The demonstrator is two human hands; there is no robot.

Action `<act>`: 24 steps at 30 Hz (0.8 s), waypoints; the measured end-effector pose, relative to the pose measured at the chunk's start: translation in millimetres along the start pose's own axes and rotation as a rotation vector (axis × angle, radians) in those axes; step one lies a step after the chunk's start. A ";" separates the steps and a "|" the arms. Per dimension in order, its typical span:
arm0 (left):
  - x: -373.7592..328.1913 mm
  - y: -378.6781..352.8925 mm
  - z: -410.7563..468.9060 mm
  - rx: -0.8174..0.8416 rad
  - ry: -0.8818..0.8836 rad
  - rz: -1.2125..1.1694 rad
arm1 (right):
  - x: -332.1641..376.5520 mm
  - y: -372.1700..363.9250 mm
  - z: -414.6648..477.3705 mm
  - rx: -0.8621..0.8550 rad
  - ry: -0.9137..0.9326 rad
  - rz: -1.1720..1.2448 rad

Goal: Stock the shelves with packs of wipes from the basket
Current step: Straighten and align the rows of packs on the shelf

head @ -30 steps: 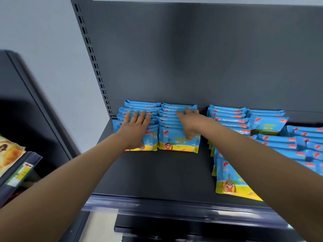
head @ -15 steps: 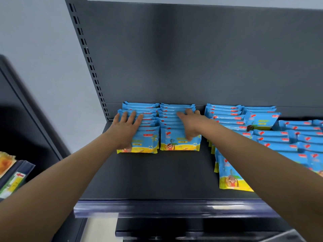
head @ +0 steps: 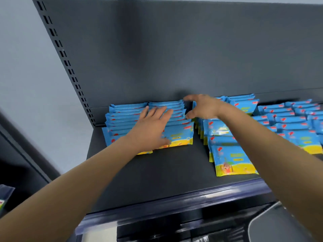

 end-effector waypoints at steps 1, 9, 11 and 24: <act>-13.3 2.5 7.0 -0.049 -0.030 -0.052 | -17.0 10.9 -5.0 -0.061 -0.036 -0.014; -119.9 -39.8 54.7 0.027 -0.180 -0.244 | -135.9 18.3 -30.5 -0.045 -0.222 -0.009; -138.5 -53.7 63.6 0.052 -0.198 -0.244 | -150.4 17.1 -25.9 -0.003 -0.220 0.058; -147.2 -107.6 90.9 0.302 0.033 -0.037 | -174.2 11.4 38.7 0.032 0.013 -0.015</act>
Point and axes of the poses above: each hand's wrist, its own z-axis towards the middle knuckle, its own y-axis out of the back of the hand, x = y × z, the point moved 8 cm from there along z, towards the middle knuckle, and after that the axes turned 2 degrees about -x, right-handed, at the moved point
